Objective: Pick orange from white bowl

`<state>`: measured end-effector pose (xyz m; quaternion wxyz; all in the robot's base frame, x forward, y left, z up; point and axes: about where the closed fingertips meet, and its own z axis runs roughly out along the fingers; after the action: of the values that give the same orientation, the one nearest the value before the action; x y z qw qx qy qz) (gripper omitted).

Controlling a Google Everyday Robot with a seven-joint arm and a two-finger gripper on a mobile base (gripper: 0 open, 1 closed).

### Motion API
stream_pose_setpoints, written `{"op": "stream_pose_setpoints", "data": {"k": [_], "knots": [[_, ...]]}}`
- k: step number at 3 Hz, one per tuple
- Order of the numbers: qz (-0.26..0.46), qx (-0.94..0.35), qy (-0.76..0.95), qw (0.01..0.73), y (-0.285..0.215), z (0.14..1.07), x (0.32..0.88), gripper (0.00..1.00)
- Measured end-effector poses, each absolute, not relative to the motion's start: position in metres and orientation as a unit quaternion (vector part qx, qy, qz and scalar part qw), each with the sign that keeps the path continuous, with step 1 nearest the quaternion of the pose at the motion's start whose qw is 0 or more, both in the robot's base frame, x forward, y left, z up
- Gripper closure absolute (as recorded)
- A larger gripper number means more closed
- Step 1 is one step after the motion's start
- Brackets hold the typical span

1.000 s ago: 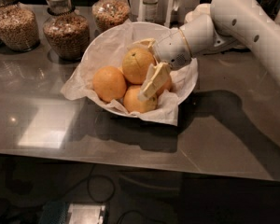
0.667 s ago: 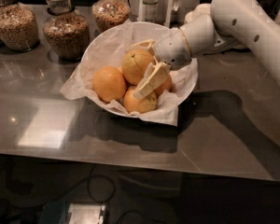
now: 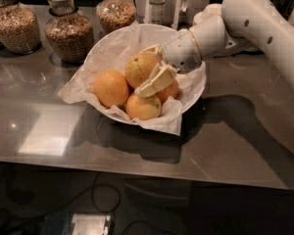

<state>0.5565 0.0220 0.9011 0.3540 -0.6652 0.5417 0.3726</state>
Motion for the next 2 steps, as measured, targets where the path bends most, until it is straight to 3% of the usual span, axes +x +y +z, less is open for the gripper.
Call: {"op": "stream_pose_setpoints", "data": {"k": [1,2], "knots": [[0.373,-0.665,0.542,0.354,0.0220,0.9011,0.5565,0.89],[0.373,-0.665,0.542,0.354,0.0221,0.9011,0.5564,1.00]]}}
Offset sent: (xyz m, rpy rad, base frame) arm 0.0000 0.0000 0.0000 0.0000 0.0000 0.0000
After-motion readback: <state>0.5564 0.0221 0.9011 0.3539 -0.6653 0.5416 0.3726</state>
